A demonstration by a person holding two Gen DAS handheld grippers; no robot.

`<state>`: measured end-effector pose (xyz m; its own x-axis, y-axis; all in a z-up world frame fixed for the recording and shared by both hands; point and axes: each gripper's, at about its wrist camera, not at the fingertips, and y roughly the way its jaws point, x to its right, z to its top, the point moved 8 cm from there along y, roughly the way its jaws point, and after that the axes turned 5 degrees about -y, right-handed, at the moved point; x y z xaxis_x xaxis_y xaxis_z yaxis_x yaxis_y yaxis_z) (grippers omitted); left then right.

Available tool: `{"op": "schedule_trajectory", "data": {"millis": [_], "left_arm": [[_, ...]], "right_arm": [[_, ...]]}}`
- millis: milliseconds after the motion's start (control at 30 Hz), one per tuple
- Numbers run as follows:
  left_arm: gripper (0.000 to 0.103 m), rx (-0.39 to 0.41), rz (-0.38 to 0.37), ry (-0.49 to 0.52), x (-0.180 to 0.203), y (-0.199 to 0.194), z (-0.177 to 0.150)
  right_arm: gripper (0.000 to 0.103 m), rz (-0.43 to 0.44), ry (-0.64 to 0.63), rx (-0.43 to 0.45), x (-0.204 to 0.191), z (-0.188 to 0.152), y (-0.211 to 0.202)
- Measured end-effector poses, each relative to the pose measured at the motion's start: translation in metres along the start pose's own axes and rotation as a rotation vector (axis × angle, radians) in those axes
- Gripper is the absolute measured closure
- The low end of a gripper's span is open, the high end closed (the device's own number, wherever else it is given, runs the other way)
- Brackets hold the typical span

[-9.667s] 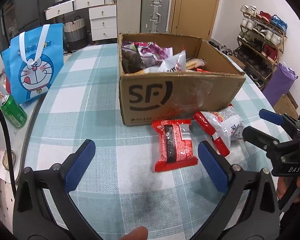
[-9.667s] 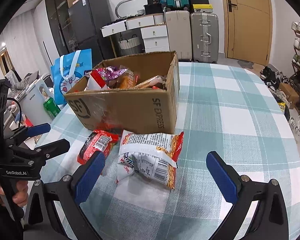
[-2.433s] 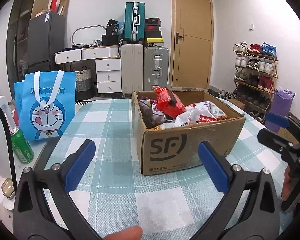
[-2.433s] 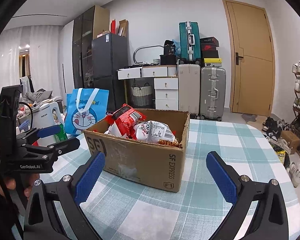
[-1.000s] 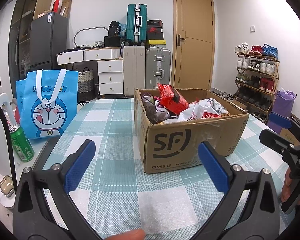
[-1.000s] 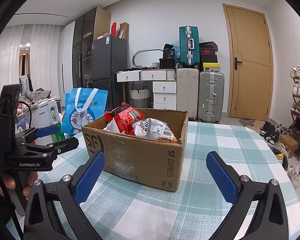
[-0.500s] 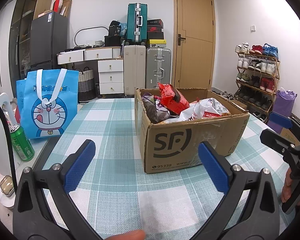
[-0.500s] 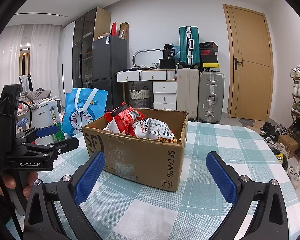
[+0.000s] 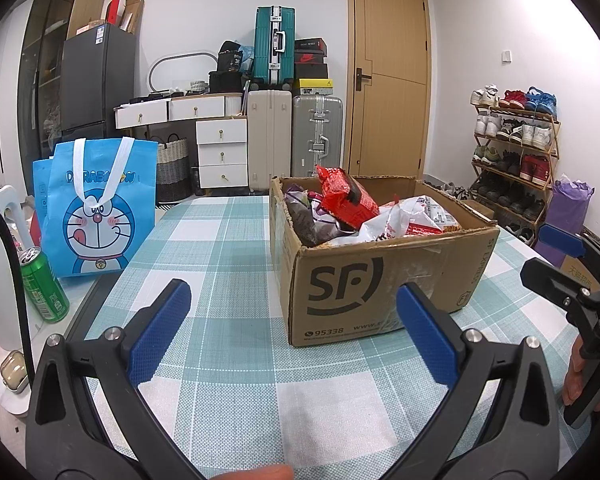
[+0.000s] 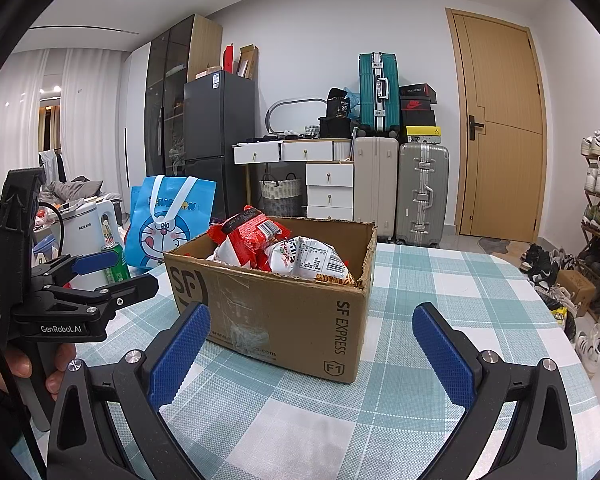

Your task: Organize snacks

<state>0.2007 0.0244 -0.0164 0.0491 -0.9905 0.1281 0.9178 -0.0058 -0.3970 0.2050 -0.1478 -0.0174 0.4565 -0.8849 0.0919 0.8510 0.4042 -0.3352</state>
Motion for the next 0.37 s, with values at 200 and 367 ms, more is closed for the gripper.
{"op": "schedule_trajectory", "data": {"millis": [200,367], "left_arm": [[0.000,0.002,-0.003,0.001,0.0003,-0.0003,0.0003],[0.000,0.002,-0.005,0.001,-0.0001,-0.0009,-0.0005]], "right_arm": [[0.000,0.000,0.000,-0.001,-0.0001,-0.0001,0.0002],[0.000,0.000,-0.001,0.000,-0.0002,0.0000,0.0004]]}}
